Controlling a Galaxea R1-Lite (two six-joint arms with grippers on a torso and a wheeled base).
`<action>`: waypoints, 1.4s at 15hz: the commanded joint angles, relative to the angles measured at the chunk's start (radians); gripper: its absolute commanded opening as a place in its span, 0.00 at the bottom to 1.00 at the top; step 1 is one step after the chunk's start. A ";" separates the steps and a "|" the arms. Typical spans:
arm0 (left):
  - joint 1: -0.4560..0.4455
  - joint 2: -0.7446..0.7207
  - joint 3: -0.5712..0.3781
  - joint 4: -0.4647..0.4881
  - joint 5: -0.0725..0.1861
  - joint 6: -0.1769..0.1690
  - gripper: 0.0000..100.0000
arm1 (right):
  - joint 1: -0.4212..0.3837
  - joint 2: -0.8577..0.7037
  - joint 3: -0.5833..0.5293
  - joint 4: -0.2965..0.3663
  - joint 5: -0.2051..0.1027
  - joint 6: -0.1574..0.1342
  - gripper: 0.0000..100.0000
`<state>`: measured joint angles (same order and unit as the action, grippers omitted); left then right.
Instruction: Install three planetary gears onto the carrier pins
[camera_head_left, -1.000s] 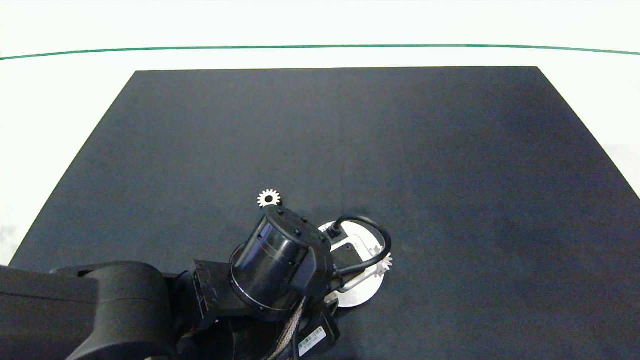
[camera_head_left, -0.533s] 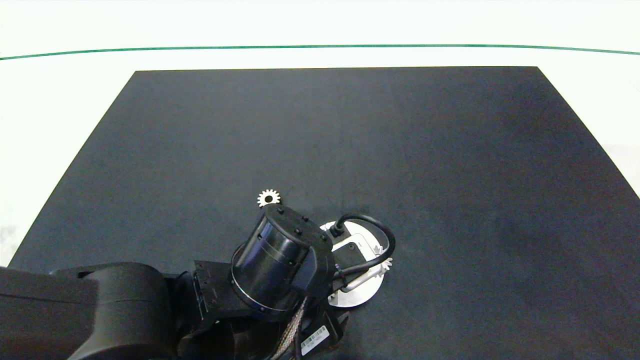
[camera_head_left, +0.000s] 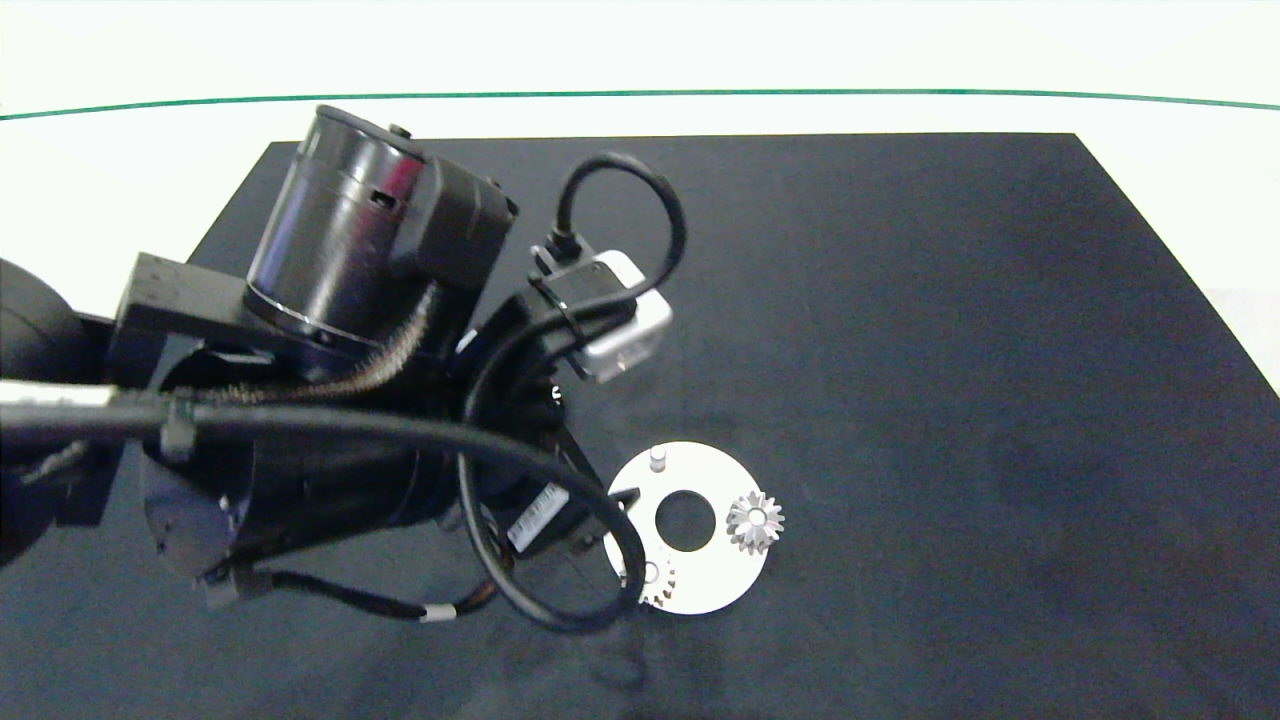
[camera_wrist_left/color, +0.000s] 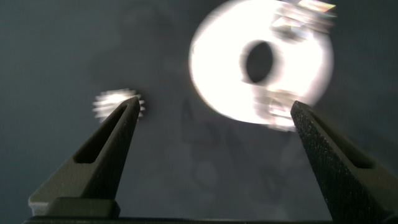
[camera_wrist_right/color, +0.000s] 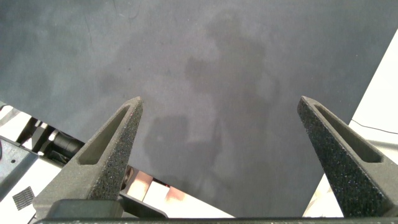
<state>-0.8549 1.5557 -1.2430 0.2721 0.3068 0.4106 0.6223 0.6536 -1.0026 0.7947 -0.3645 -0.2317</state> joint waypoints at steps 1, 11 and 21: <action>0.154 0.012 -0.050 0.007 -0.028 0.013 1.00 | 0.000 -0.002 -0.007 0.005 -0.004 -0.006 1.00; 0.272 0.170 -0.027 -0.148 -0.146 0.007 1.00 | 0.000 0.001 -0.005 0.005 -0.005 -0.008 1.00; 0.323 0.219 -0.001 -0.195 -0.172 0.016 1.00 | 0.000 0.000 -0.004 0.005 -0.007 -0.008 1.00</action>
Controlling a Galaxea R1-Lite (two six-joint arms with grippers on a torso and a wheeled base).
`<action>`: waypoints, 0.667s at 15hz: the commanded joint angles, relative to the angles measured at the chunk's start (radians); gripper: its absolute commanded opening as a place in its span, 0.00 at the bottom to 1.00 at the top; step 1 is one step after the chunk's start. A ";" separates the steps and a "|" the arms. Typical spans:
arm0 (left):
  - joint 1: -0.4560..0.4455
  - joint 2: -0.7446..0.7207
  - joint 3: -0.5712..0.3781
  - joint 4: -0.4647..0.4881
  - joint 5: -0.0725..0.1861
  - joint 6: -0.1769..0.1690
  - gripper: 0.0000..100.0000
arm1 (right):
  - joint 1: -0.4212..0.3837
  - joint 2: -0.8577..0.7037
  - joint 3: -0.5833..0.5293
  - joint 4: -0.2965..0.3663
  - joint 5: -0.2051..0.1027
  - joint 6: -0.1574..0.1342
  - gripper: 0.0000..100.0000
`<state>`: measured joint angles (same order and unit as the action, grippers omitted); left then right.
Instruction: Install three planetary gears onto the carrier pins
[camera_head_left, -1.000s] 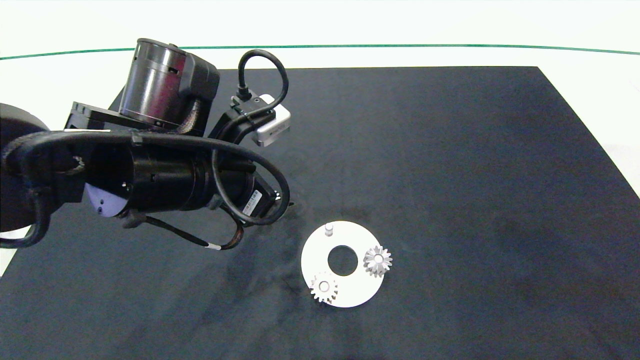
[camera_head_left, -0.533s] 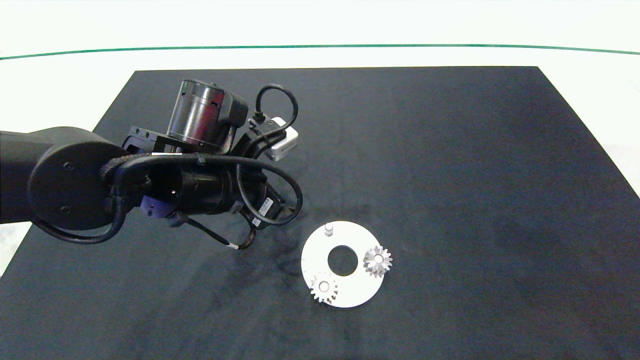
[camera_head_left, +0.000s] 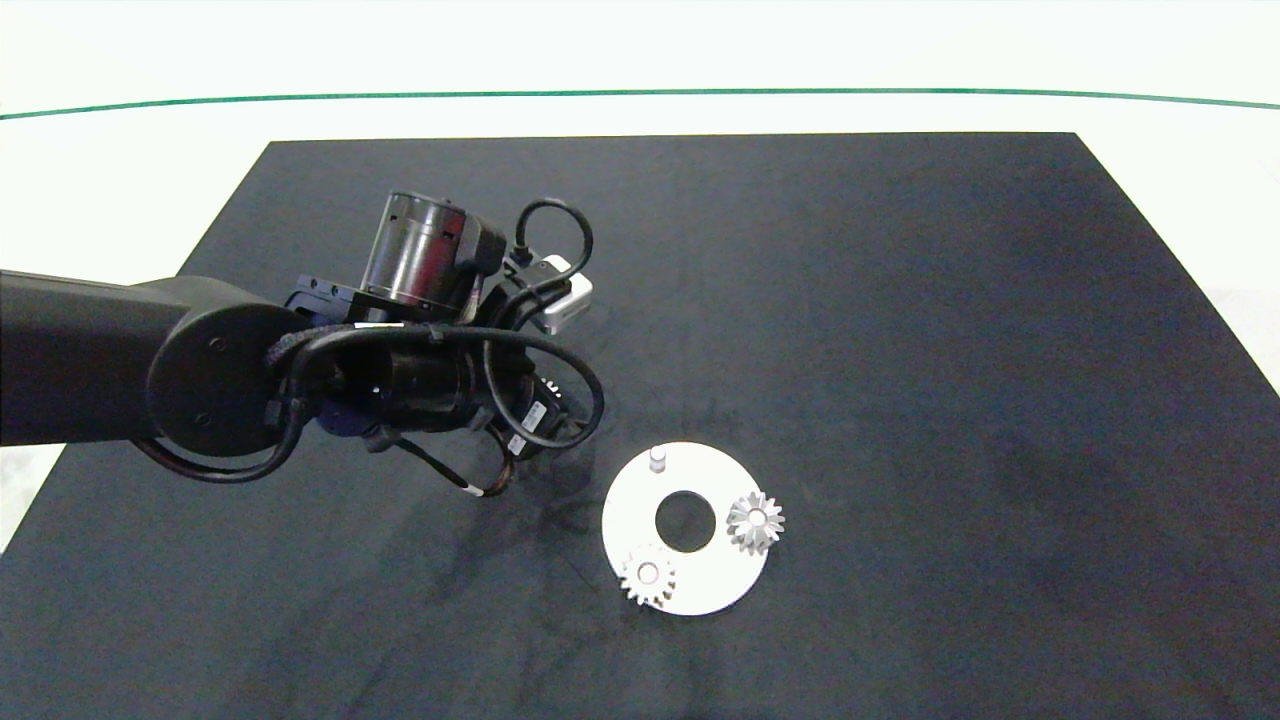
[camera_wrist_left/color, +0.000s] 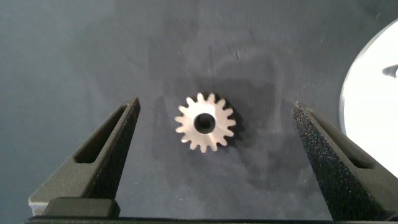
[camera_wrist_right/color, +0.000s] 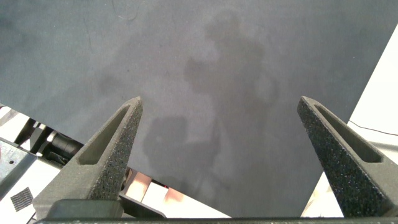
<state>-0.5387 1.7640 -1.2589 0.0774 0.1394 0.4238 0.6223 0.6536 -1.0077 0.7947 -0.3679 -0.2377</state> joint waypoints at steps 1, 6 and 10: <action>0.013 0.012 0.023 -0.008 -0.011 0.004 1.00 | 0.000 0.000 0.001 0.005 -0.003 -0.002 1.00; 0.034 0.018 0.055 -0.041 -0.018 0.009 1.00 | 0.000 0.001 0.001 0.005 -0.002 -0.002 1.00; 0.034 0.020 0.072 -0.062 -0.034 0.009 0.97 | 0.000 0.001 0.001 0.005 -0.003 -0.002 1.00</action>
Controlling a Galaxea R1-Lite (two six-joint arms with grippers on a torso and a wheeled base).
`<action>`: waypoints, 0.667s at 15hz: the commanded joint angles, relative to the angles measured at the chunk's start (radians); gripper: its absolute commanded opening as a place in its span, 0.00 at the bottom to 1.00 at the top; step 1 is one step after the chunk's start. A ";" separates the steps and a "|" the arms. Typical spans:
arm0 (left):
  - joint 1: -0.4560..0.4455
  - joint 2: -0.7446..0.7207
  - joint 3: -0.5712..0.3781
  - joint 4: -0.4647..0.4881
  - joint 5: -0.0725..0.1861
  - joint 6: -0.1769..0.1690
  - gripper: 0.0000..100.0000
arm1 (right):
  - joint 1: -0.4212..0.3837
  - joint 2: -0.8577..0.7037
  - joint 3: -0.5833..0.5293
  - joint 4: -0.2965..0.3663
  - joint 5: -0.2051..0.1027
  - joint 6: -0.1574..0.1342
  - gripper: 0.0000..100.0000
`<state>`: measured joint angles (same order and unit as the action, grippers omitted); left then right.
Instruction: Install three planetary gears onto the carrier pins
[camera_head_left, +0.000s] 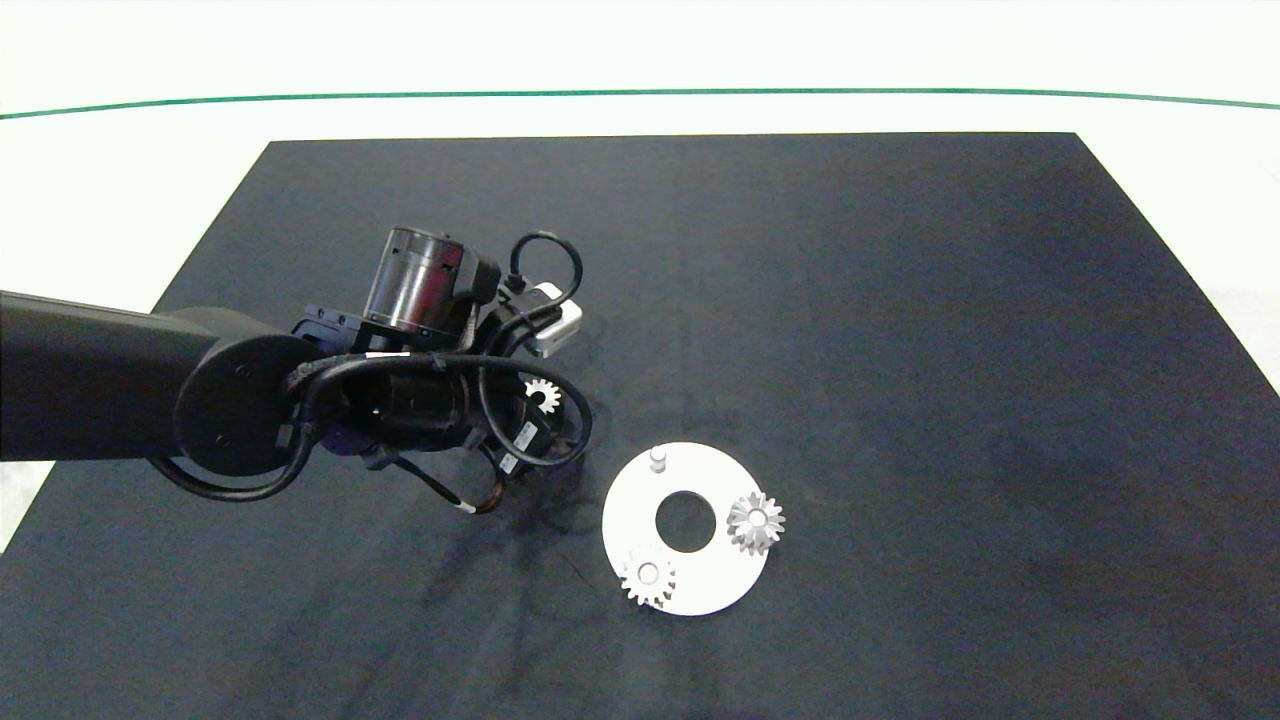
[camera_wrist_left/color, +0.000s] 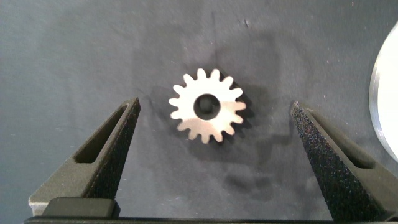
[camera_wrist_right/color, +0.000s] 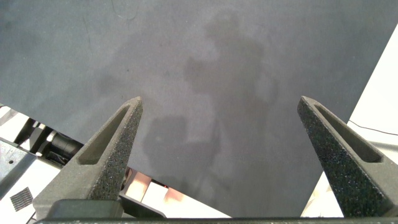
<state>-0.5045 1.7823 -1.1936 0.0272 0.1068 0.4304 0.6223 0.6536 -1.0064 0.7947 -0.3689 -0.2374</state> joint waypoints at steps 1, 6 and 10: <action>0.001 0.000 0.005 -0.021 -0.004 0.004 0.96 | 0.000 0.001 0.000 0.005 -0.002 -0.002 1.00; 0.003 0.002 0.009 -0.023 -0.004 0.007 0.85 | 0.000 0.001 -0.001 0.005 -0.002 -0.002 1.00; 0.004 0.000 0.017 -0.027 -0.004 0.008 0.78 | 0.000 0.001 -0.001 0.005 -0.002 -0.002 1.00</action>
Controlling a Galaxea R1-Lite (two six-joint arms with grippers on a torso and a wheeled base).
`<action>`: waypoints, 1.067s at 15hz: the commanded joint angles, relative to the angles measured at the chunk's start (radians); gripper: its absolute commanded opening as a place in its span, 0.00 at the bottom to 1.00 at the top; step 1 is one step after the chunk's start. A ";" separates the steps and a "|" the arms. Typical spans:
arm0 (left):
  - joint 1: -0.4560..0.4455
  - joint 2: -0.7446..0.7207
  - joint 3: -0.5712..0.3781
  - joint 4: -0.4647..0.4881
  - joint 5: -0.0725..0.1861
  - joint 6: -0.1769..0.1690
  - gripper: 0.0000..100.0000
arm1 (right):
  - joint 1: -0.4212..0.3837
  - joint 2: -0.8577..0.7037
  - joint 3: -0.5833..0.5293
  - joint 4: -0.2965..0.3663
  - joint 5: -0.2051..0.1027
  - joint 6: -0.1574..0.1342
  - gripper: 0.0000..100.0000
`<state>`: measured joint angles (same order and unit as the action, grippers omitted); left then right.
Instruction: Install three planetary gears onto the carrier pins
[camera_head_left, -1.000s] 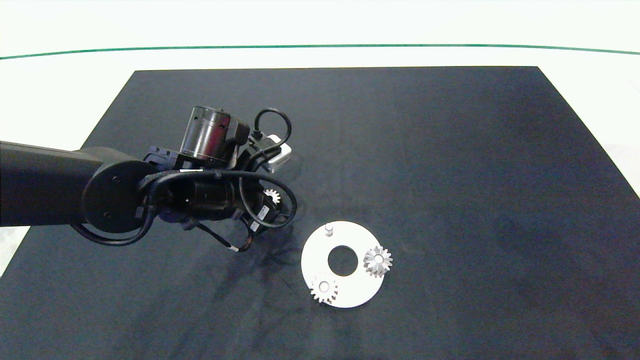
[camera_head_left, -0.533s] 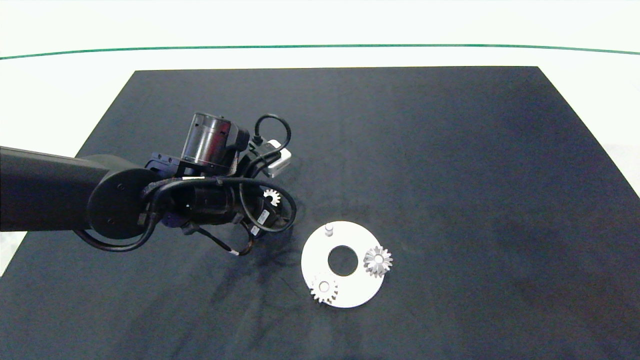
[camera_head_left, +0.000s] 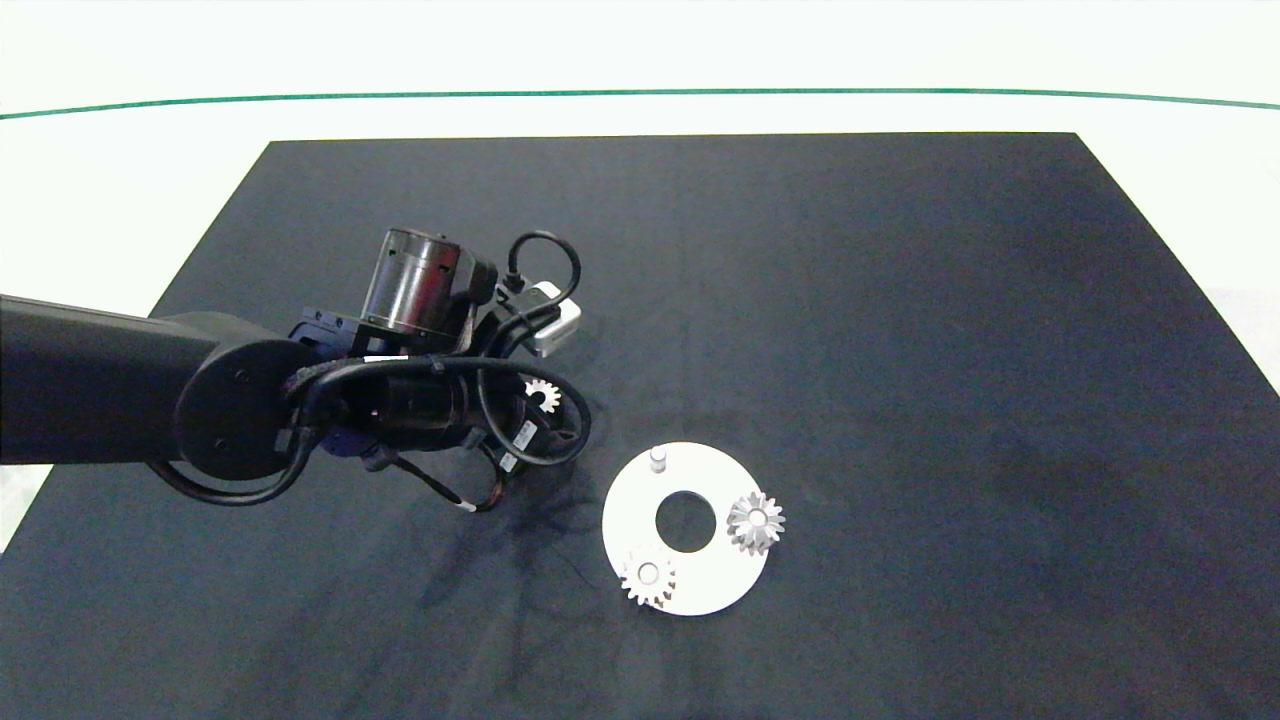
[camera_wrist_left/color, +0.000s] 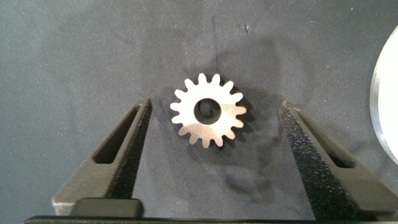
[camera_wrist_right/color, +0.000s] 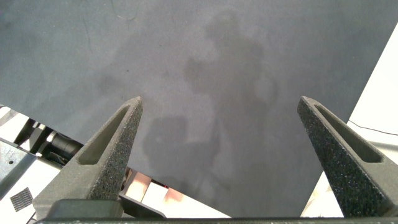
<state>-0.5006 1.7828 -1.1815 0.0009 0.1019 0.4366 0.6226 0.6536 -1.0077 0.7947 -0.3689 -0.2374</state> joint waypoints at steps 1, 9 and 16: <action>0.002 0.000 0.006 -0.001 0.002 0.002 0.75 | 0.000 0.001 0.000 0.005 -0.002 -0.002 1.00; 0.001 0.009 0.006 -0.024 0.001 0.008 0.60 | 0.000 0.004 0.000 0.005 -0.002 -0.002 1.00; 0.001 0.017 0.005 -0.036 0.001 0.008 0.45 | 0.000 0.004 0.001 0.005 -0.002 -0.002 1.00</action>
<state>-0.4998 1.7972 -1.1762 -0.0340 0.1023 0.4421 0.6223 0.6566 -1.0064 0.7947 -0.3694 -0.2370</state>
